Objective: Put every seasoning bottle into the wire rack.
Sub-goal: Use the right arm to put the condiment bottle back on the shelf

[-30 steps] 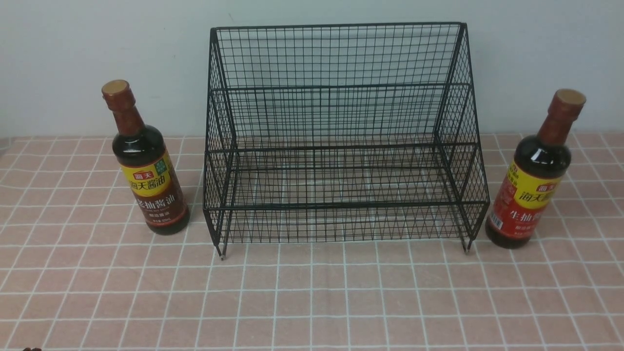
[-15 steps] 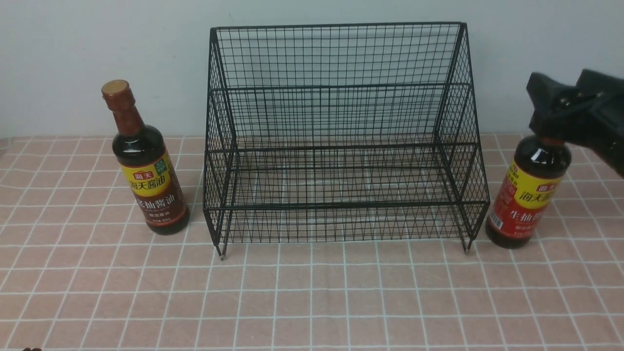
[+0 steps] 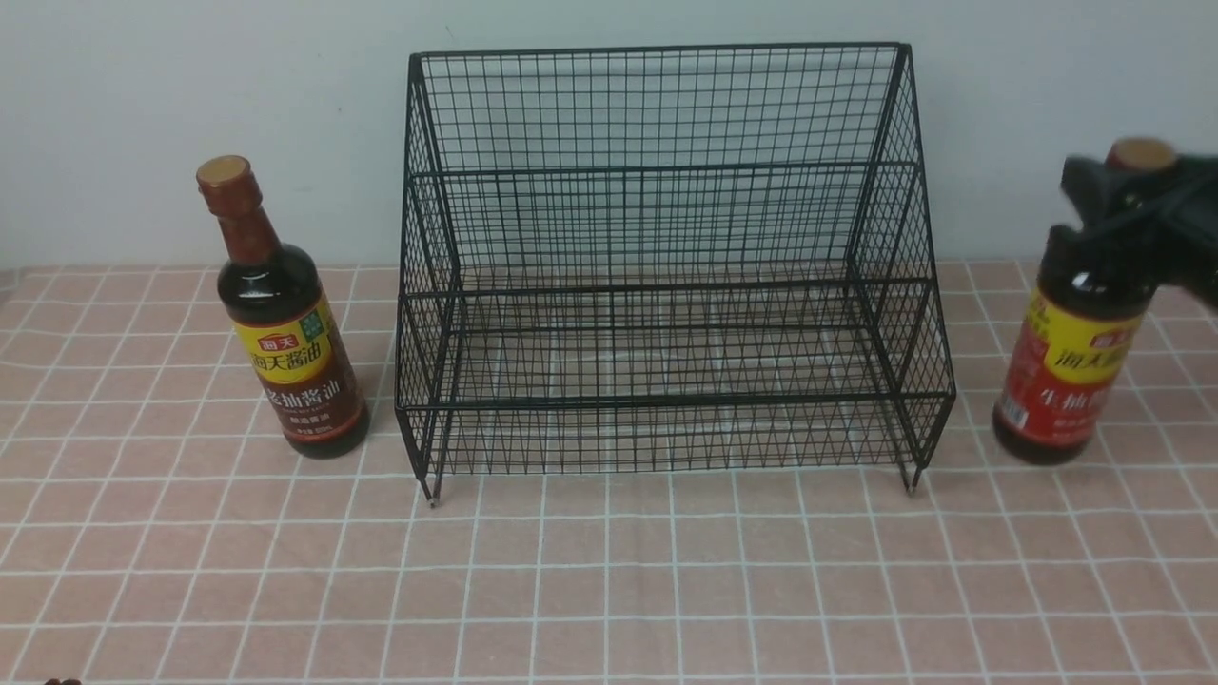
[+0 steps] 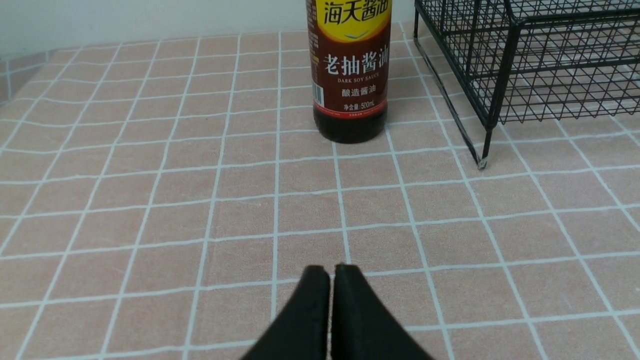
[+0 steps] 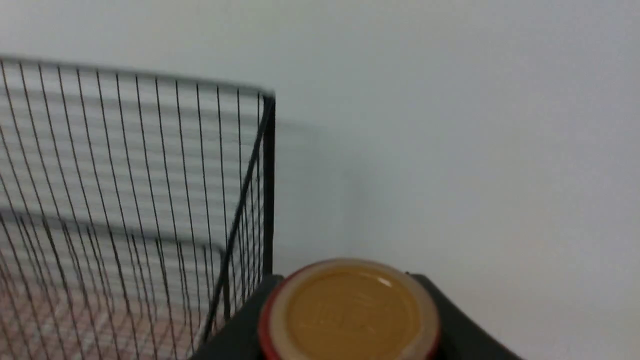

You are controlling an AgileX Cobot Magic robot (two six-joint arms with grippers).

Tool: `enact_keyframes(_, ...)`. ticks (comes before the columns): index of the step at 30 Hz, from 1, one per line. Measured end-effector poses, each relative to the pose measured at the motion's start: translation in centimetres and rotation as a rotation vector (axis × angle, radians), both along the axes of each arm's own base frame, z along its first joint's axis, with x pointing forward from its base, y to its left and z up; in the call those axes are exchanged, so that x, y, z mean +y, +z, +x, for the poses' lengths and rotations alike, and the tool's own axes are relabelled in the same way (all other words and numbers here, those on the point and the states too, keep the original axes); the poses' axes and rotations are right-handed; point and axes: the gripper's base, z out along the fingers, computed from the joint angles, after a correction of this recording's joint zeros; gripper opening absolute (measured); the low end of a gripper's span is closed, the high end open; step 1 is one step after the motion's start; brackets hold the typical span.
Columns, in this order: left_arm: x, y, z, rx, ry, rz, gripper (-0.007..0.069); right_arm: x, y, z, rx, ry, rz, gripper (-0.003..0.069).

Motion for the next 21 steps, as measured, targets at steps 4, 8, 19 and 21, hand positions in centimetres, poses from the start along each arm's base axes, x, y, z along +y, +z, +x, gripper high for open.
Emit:
enact_keyframes(4, 0.0, 0.0, 0.0, 0.0, 0.0, 0.0, -0.0007, 0.5, 6.6, -0.8, -0.203, 0.027, 0.054, 0.0271)
enact_keyframes(8, 0.0, 0.0, 0.0, 0.0, 0.0, 0.0, -0.0007, 3.1, 10.7, -0.6, -0.319, 0.139, 0.079, 0.0271)
enact_keyframes(19, 0.0, 0.0, 0.0, 0.0, 0.0, 0.0, -0.0007, 9.7, 10.1, 5.3, -0.273, 0.306, 0.103, 0.0271)
enact_keyframes(21, 0.0, 0.0, 0.0, 0.0, 0.0, 0.0, -0.0007, 10.5, 8.6, 7.3, -0.24, 0.312, 0.085, 0.0271)
